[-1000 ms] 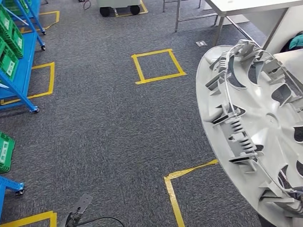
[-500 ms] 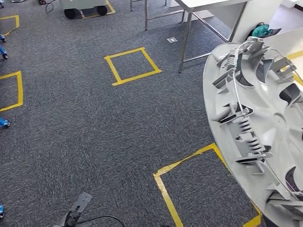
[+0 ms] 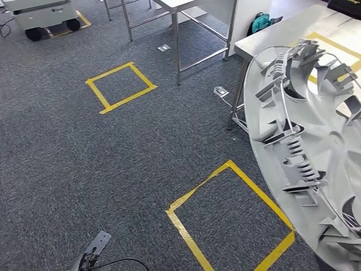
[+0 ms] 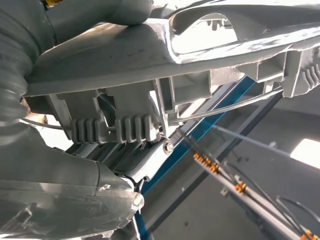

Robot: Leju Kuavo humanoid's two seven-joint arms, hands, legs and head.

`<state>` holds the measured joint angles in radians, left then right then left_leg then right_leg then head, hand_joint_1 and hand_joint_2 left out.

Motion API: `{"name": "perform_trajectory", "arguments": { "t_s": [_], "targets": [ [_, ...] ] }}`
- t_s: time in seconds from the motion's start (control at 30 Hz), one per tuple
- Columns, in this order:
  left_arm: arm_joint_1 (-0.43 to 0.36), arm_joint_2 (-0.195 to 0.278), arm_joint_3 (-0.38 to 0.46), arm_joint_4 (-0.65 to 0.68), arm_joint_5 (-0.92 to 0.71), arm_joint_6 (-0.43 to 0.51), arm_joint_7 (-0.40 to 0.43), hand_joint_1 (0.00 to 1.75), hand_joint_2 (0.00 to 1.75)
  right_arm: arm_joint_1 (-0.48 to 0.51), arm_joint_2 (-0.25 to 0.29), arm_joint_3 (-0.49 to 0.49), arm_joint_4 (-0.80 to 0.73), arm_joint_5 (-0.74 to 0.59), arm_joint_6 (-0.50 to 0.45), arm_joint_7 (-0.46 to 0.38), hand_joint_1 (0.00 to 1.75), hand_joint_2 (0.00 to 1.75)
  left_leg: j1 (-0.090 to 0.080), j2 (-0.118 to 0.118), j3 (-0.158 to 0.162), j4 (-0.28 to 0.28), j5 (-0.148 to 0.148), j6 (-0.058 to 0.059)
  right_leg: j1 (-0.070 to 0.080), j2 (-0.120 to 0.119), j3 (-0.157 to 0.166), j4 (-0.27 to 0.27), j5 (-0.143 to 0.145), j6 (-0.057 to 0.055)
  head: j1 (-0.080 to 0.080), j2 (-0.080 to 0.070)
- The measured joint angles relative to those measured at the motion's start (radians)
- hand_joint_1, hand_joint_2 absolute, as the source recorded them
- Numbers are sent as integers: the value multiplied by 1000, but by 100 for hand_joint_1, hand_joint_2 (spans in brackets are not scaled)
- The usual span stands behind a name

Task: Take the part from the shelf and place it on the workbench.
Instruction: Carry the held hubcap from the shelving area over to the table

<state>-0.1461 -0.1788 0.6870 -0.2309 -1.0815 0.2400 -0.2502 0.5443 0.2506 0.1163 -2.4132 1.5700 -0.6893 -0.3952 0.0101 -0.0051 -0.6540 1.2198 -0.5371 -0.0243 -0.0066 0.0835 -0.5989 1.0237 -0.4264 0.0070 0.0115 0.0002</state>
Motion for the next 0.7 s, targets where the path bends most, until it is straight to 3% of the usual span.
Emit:
{"name": "perform_trajectory", "arguments": {
  "t_s": [0.07,0.13,0.2,0.27,0.33,0.4,0.43,0.47,0.5,0.53,0.6,0.63,0.7],
  "targets": [
    [-1,1,0,0,0,0,0,0,175,0,0,0,0,0,0,0,175,175,5,-44,57,-135,67,2,-1,28,-1,4,-1,7,0,0],
    [-1,1,0,0,0,0,0,0,175,0,1,0,0,0,0,0,175,175,7,-74,84,-202,82,4,-1,50,-8,7,0,19,0,0],
    [-4,-1,-1,0,0,0,0,0,175,1,1,-1,0,0,0,0,175,175,5,-57,86,-208,80,13,-4,66,-17,3,4,31,0,0],
    [-7,-2,-1,0,0,0,0,0,175,3,1,-2,-1,0,0,0,175,175,6,-35,89,-211,82,27,-2,24,-34,26,-12,40,5,0],
    [-5,0,-1,0,0,0,0,0,175,2,1,-2,-1,0,0,0,175,175,4,-11,90,-213,80,37,1,-47,-81,125,-71,46,11,0],
    [-1,0,-1,0,0,0,0,0,175,0,1,-2,-1,0,0,0,175,175,1,16,92,-213,78,41,-1,-73,-145,257,-130,52,12,0],
    [1,1,-1,0,0,0,0,0,175,0,1,-2,-1,0,0,0,175,175,0,29,93,-212,76,41,-2,-76,-161,290,-136,54,12,0],
    [1,1,-1,0,0,0,0,0,175,1,1,-2,-1,0,0,0,175,175,0,41,95,-212,74,40,-3,-78,-156,282,-121,55,12,0],
    [1,0,-1,0,0,0,0,0,175,1,1,-3,-1,0,0,0,175,175,0,52,99,-212,71,38,-3,-83,-129,232,-91,55,12,0],
    [0,0,-1,0,0,0,0,0,175,1,1,-3,-1,0,0,-2,175,175,0,62,105,-212,67,34,-3,-96,-89,161,-57,55,12,0],
    [0,3,0,0,15,-12,0,0,175,-10,3,-11,4,-1,0,-44,175,175,-5,81,116,-211,59,24,1,-127,-22,44,-14,46,12,0],
    [-1,8,3,0,28,-26,1,0,175,-26,7,-22,15,-2,0,-87,175,175,-7,90,120,-212,56,18,3,-133,-9,20,-8,40,12,0],
    [-6,21,8,0,49,-59,1,0,175,-75,20,-49,53,-1,1,-187,175,175,-6,111,125,-215,54,8,7,-111,-9,15,-5,25,12,0]
  ]
}}
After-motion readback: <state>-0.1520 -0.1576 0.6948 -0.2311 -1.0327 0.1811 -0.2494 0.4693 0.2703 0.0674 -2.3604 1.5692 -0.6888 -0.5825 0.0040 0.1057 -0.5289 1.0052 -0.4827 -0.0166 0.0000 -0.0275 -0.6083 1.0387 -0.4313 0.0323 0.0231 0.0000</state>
